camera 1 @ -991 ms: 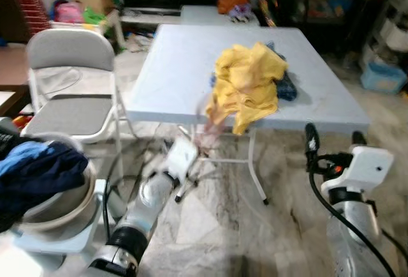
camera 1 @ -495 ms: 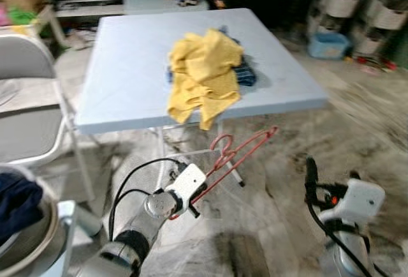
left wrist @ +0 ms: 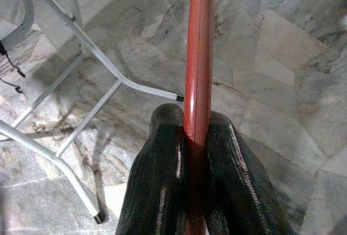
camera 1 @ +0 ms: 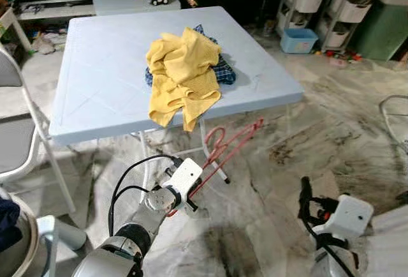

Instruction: Hang hanger

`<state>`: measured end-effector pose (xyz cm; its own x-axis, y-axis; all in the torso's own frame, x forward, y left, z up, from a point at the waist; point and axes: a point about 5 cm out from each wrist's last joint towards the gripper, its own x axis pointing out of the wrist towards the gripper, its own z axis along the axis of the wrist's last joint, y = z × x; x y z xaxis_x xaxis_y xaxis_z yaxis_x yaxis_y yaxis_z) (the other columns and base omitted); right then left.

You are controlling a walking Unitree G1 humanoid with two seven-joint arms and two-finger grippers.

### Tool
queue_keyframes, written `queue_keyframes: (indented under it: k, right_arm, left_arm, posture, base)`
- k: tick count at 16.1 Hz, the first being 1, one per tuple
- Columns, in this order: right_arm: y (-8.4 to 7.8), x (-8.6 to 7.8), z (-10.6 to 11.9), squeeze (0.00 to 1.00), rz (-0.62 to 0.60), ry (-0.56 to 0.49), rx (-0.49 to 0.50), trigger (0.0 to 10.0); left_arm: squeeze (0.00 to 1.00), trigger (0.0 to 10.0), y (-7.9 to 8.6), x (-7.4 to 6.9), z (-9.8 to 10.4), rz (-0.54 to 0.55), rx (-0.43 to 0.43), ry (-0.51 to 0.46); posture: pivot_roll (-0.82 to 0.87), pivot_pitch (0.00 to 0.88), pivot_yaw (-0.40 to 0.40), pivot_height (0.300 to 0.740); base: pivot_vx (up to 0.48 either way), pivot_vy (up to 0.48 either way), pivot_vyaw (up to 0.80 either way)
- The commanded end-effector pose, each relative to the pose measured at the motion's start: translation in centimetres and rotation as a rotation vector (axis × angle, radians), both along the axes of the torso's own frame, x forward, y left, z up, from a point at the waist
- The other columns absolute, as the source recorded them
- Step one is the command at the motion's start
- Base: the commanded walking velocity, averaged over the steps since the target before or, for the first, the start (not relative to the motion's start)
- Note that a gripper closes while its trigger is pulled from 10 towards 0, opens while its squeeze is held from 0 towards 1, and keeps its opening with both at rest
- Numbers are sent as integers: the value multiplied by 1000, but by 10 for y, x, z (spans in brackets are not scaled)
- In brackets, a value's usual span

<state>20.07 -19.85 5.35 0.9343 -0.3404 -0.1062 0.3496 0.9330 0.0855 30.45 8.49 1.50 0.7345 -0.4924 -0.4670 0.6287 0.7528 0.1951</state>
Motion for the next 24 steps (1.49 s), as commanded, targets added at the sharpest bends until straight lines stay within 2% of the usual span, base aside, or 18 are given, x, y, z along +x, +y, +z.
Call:
queue_keyframes:
  k: [1,4,5,9,13,18,24]
  right_arm:
    - [2,3,-4,0,11,23,9,10000]
    - [2,8,-1,0,21,19,-8,10000]
    - [3,8,-2,0,18,17,-2,10000]
    - [8,3,-7,0,14,33,10,10000]
    - [12,0,-11,0,12,51,16,10000]
    - [7,0,-11,0,3,50,6,10000]
    - [8,1,-11,0,9,51,4,10000]
  left_arm:
    - [0,10000,-1,-4,-4,6,-14,26]
    - [0,10000,-4,-4,-2,-18,-28,8]
    - [0,10000,-8,-4,-1,-61,-43,29]
    - [0,10000,-10,-4,0,-83,-78,56]
    - [0,10000,-9,-9,-4,-128,-70,76]
    - [0,10000,-4,-12,-8,-140,-55,88]
    - [0,10000,-2,-15,-11,-145,-40,95]
  posture:
    - [-70,0,-61,740]
    - [-75,0,-61,740]
    - [-84,0,-53,740]
    - [-95,0,-37,740]
    - [-97,0,-25,740]
    - [-92,0,-26,740]
    - [-89,0,-27,740]
  base:
    - [0,0,-800]
    - [0,0,-800]
    - [0,0,-800]
    - [0,0,-800]
    - [0,0,-800]
    - [0,0,-800]
    - [0,0,-800]
